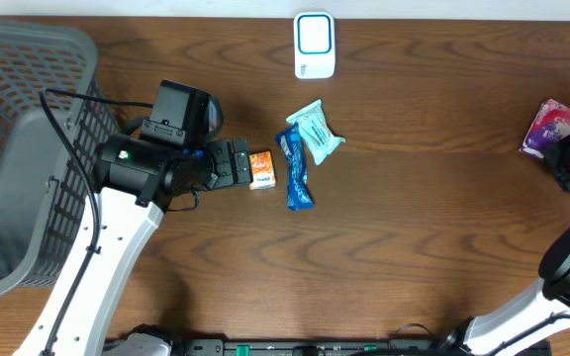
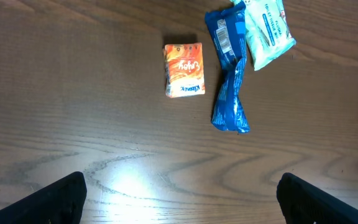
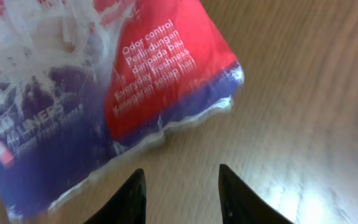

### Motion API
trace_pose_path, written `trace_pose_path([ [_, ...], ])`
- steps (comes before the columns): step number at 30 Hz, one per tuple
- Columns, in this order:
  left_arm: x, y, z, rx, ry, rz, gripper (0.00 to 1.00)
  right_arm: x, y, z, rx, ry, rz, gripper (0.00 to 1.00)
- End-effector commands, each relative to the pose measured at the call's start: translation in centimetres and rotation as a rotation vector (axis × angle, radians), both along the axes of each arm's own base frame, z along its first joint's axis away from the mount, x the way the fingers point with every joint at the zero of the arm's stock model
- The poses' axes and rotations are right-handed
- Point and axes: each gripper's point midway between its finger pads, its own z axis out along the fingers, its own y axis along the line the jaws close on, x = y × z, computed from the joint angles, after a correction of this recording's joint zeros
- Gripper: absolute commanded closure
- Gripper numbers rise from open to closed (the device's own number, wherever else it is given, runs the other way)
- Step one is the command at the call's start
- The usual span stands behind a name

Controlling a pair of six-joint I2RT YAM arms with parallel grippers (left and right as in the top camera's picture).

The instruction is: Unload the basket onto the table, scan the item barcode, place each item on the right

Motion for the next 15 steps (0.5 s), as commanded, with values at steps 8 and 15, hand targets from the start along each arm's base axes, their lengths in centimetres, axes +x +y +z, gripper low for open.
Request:
trace_pose_path([
  [8, 0.1, 0.3, 0.2, 0.01, -0.009, 0.007, 0.02, 5.4, -2.9, -1.2, -0.149, -0.175, 0.159, 0.8],
  [15, 0.1, 0.3, 0.2, 0.01, -0.009, 0.007, 0.02, 8.1, -4.5, 3.5, -0.277, -0.153, 0.337, 0.76],
])
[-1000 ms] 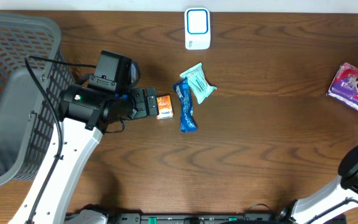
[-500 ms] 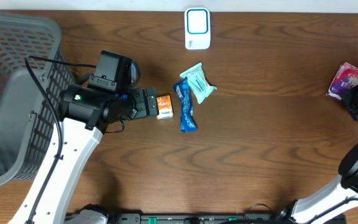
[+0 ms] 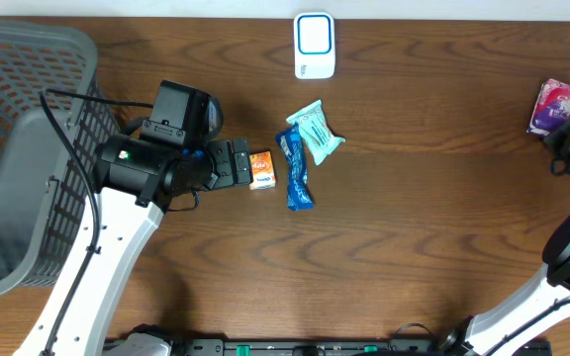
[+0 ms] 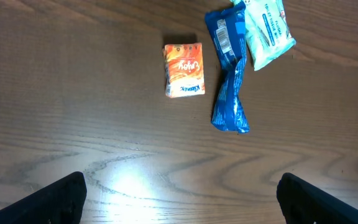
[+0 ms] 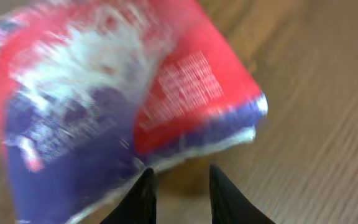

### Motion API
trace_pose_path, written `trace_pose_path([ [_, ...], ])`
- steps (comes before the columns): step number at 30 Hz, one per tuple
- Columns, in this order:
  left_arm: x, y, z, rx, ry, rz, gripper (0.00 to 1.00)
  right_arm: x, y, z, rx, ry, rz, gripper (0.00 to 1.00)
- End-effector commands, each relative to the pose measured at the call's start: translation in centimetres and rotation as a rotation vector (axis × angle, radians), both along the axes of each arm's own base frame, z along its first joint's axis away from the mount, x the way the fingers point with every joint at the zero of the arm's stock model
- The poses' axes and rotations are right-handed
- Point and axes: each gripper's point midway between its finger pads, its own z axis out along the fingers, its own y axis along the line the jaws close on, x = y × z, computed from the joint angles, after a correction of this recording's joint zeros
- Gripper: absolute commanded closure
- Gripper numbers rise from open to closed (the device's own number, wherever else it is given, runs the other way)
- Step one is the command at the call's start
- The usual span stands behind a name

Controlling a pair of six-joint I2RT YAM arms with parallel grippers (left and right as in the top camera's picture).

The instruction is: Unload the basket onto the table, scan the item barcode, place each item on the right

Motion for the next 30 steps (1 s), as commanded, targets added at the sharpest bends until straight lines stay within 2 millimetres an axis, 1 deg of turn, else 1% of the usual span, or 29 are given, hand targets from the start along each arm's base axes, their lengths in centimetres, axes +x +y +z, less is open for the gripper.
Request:
trace_pose_path([
  [1, 0.1, 0.3, 0.2, 0.011, -0.008, 0.007, 0.02, 1.7, -1.3, 3.4, -0.084, 0.017, 0.103, 0.76],
  [4, 0.1, 0.3, 0.2, 0.011, -0.008, 0.007, 0.02, 1.9, -1.3, 4.9, -0.063, 0.04, 0.109, 0.75],
  [6, 0.1, 0.3, 0.2, 0.011, -0.008, 0.007, 0.02, 2.0, -0.4, 5.2, -0.02, 0.042, 0.139, 0.75],
  [9, 0.1, 0.3, 0.2, 0.011, -0.008, 0.007, 0.02, 2.7, 2.2, 4.8, 0.087, 0.02, 0.226, 0.77],
  [11, 0.1, 0.3, 0.2, 0.011, -0.008, 0.007, 0.02, 3.0, 3.6, 4.3, 0.127, 0.008, 0.264, 0.77],
  [15, 0.1, 0.3, 0.2, 0.011, -0.008, 0.007, 0.02, 3.6, 5.1, 3.3, 0.13, 0.002, 0.299, 0.76],
  [18, 0.1, 0.3, 0.2, 0.011, -0.008, 0.007, 0.02, 4.5, 6.5, 2.7, 0.106, -0.007, 0.347, 0.8],
  [19, 0.1, 0.3, 0.2, 0.011, -0.008, 0.007, 0.02, 5.1, 7.5, 2.4, 0.087, -0.012, 0.38, 0.83],
  [21, 0.1, 0.3, 0.2, 0.011, -0.008, 0.007, 0.02, 5.8, 8.4, 2.1, 0.066, -0.023, 0.404, 0.89],
  [23, 0.1, 0.3, 0.2, 0.011, -0.008, 0.007, 0.02, 6.4, 8.7, 1.8, 0.034, -0.027, 0.405, 0.9],
  [26, 0.1, 0.3, 0.2, 0.011, -0.008, 0.007, 0.02, 6.7, 8.4, 0.9, -0.007, -0.013, 0.385, 0.94],
  [28, 0.1, 0.3, 0.2, 0.01, -0.008, 0.007, 0.02, 6.9, 8.3, -0.1, -0.012, -0.001, 0.38, 0.95],
  [29, 0.1, 0.3, 0.2, 0.011, -0.008, 0.007, 0.02, 7.0, 8.1, -1.5, -0.006, 0.008, 0.378, 0.97],
  [30, 0.1, 0.3, 0.2, 0.011, -0.008, 0.007, 0.02, 7.0, 8.0, -2.2, -0.002, 0.014, 0.376, 0.97],
])
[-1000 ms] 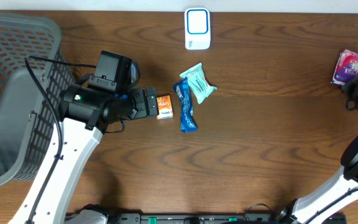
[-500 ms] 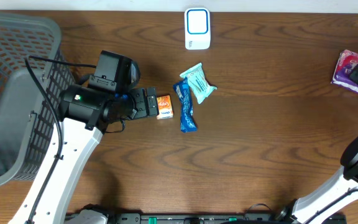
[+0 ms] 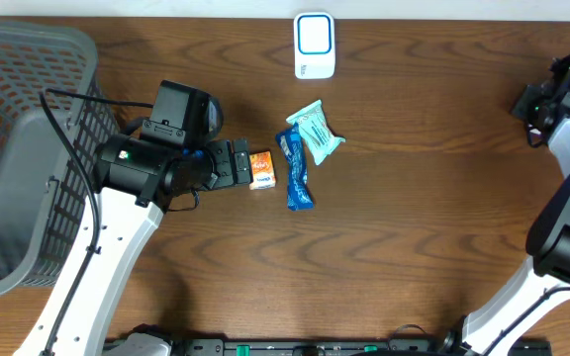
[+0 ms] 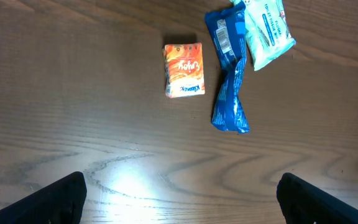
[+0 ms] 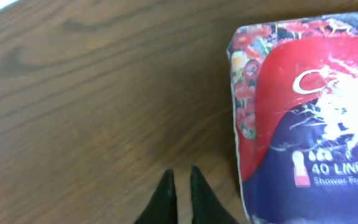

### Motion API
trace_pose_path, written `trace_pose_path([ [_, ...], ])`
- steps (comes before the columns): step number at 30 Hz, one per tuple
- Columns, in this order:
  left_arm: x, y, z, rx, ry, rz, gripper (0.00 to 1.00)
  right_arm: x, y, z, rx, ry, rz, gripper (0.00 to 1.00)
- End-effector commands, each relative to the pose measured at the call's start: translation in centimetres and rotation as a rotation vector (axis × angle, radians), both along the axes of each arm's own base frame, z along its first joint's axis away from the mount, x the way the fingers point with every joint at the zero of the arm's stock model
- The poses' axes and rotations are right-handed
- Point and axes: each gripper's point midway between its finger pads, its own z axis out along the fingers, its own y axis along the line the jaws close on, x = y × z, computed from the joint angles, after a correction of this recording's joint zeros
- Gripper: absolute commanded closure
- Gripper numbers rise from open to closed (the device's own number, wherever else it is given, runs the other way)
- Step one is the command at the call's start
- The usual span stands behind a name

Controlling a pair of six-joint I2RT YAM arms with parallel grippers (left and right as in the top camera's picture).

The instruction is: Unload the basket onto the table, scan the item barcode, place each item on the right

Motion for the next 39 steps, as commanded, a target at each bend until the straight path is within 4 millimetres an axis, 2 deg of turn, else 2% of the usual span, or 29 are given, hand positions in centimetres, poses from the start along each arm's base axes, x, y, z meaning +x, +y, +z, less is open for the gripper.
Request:
trace_pose_path([
  [1, 0.1, 0.3, 0.2, 0.011, -0.008, 0.007, 0.02, -0.7, -0.8, -4.3, -0.01, 0.071, -0.024, 0.98],
  [3, 0.1, 0.3, 0.2, 0.011, -0.008, 0.007, 0.02, -0.8, -1.4, -5.6, -0.037, 0.09, 0.001, 0.99],
  [5, 0.1, 0.3, 0.2, 0.011, -0.008, 0.007, 0.02, -1.3, -2.4, -5.8, -0.077, 0.111, -0.028, 0.99],
  [7, 0.1, 0.3, 0.2, 0.011, -0.008, 0.007, 0.02, -2.5, -4.3, -5.1, -0.159, 0.156, -0.111, 0.99],
  [10, 0.1, 0.3, 0.2, 0.011, -0.008, 0.007, 0.02, -3.8, -5.7, -3.9, -0.23, 0.197, -0.182, 0.99],
  [11, 0.1, 0.3, 0.2, 0.011, -0.008, 0.007, 0.02, -4.3, -6.4, -2.8, -0.268, 0.205, -0.217, 0.99],
  [21, 0.1, 0.3, 0.2, 0.011, -0.008, 0.007, 0.02, -4.5, -6.5, 2.6, -0.306, 0.143, -0.228, 0.98],
  [23, 0.1, 0.3, 0.2, 0.011, -0.008, 0.007, 0.02, -4.4, -5.9, 3.4, -0.289, 0.127, -0.211, 0.96],
  [25, 0.1, 0.3, 0.2, 0.011, -0.008, 0.007, 0.02, -3.2, -3.1, 3.9, -0.198, 0.079, -0.101, 0.88],
  [27, 0.1, 0.3, 0.2, 0.011, -0.008, 0.007, 0.02, -1.7, 0.7, 4.5, -0.073, 0.014, 0.046, 0.73],
  [28, 0.1, 0.3, 0.2, 0.011, -0.008, 0.007, 0.02, -1.1, 2.7, 4.8, -0.011, -0.02, 0.121, 0.64],
  [29, 0.1, 0.3, 0.2, 0.011, -0.008, 0.007, 0.02, -0.3, 5.5, 5.4, 0.079, -0.067, 0.226, 0.45],
  [30, 0.1, 0.3, 0.2, 0.011, -0.008, 0.007, 0.02, 0.2, 8.7, 6.1, 0.192, -0.116, 0.327, 0.34],
  [33, 0.1, 0.3, 0.2, 0.011, -0.008, 0.007, 0.02, 0.1, 15.6, 7.6, 0.475, -0.158, 0.474, 0.23],
  [34, 0.1, 0.3, 0.2, 0.011, -0.008, 0.007, 0.02, -0.2, 17.3, 7.7, 0.532, -0.146, 0.5, 0.2],
  [36, 0.1, 0.3, 0.2, 0.011, -0.008, 0.007, 0.02, -0.8, 20.0, 7.7, 0.601, -0.112, 0.545, 0.1],
  [37, 0.1, 0.3, 0.2, 0.011, -0.008, 0.007, 0.02, -1.3, 22.6, 7.3, 0.629, -0.068, 0.585, 0.04],
  [39, 0.1, 0.3, 0.2, 0.011, -0.008, 0.007, 0.02, -2.0, 25.3, 6.5, 0.633, -0.011, 0.614, 0.02],
])
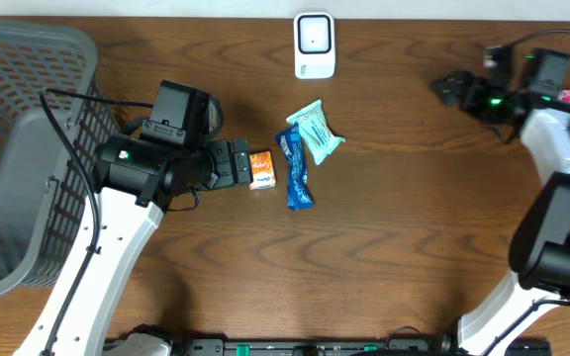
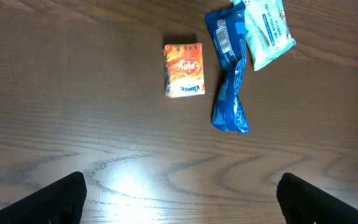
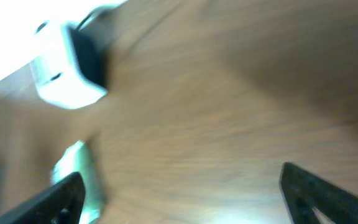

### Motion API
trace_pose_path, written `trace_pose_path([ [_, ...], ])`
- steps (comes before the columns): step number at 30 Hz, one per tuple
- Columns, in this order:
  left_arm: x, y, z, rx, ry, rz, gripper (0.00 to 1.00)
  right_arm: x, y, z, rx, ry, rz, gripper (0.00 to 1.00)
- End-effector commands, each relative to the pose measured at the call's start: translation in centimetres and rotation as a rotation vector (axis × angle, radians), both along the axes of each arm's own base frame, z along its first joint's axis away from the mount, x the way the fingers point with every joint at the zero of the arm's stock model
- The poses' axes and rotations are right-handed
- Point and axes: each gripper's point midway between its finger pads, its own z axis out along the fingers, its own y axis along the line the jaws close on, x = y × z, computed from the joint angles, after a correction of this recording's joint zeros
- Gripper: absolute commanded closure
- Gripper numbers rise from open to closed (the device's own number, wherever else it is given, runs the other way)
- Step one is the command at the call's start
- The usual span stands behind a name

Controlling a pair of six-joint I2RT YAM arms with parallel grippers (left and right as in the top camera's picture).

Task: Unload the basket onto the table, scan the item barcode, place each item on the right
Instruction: 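Reach the right gripper to the mint-green wipes pack and grasp it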

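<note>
The white barcode scanner stands at the table's far edge, and it shows blurred in the right wrist view. An orange box, a blue wrapper and a teal pack lie mid-table. The left wrist view shows the same orange box, blue wrapper and teal pack. My left gripper hangs open just left of the box, nothing between its fingers. My right gripper is open and empty, right of the scanner.
A grey mesh basket fills the left side. A red and purple liner package lies at the right edge, behind my right arm. Brown wood tabletop lies between the items and my right gripper.
My right gripper was nearly shut beside the liner package at the far right. Now it is open and well to the left, facing the scanner. The package stays at the right edge. Left arm unchanged.
My right gripper first stood over the liner package near the right edge, fingers slightly apart. The package then lay farther back and right, with the gripper narrowed beside it. Now the gripper is open and away from it. The left arm held still throughout.
</note>
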Motion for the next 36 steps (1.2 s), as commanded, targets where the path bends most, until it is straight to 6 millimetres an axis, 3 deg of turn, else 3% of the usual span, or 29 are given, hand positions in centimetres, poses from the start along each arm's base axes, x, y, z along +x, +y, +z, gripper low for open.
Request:
trace_pose_path([
  [1, 0.1, 0.3, 0.2, 0.011, -0.008, 0.007, 0.02, -1.5, 7.5, 0.9, 0.084, 0.038, 0.145, 0.05],
  [3, 0.1, 0.3, 0.2, 0.011, -0.008, 0.007, 0.02, -2.0, 10.1, -0.5, 0.011, 0.07, 0.17, 0.07],
  [7, 0.1, 0.3, 0.2, 0.011, -0.008, 0.007, 0.02, -2.8, 15.0, -2.9, -0.151, 0.092, 0.222, 0.01],
  [11, 0.1, 0.3, 0.2, 0.011, -0.008, 0.007, 0.02, -3.7, 19.5, -5.0, -0.167, 0.105, 0.302, 0.01],
  [17, 0.1, 0.3, 0.2, 0.011, -0.008, 0.007, 0.02, -5.0, 22.4, -8.5, -0.139, 0.182, 0.345, 0.03],
  [20, 0.1, 0.3, 0.2, 0.011, -0.008, 0.007, 0.02, -5.6, 23.3, -9.5, -0.113, 0.21, 0.368, 0.1],
  [25, 0.1, 0.3, 0.2, 0.011, -0.008, 0.007, 0.02, -6.3, 23.9, -10.3, -0.1, 0.238, 0.39, 0.45],
  [26, 0.1, 0.3, 0.2, 0.011, -0.008, 0.007, 0.02, -6.3, 23.9, -10.3, -0.101, 0.238, 0.389, 0.59],
  [30, 0.1, 0.3, 0.2, 0.011, -0.008, 0.007, 0.02, -6.2, 23.8, -10.1, -0.076, 0.248, 0.373, 0.95],
  [31, 0.1, 0.3, 0.2, 0.01, -0.008, 0.007, 0.02, -6.2, 23.8, -9.9, -0.061, 0.248, 0.378, 0.99],
  [36, 0.1, 0.3, 0.2, 0.011, -0.008, 0.007, 0.02, -6.0, 24.2, -7.5, 0.11, 0.244, 0.428, 0.99],
])
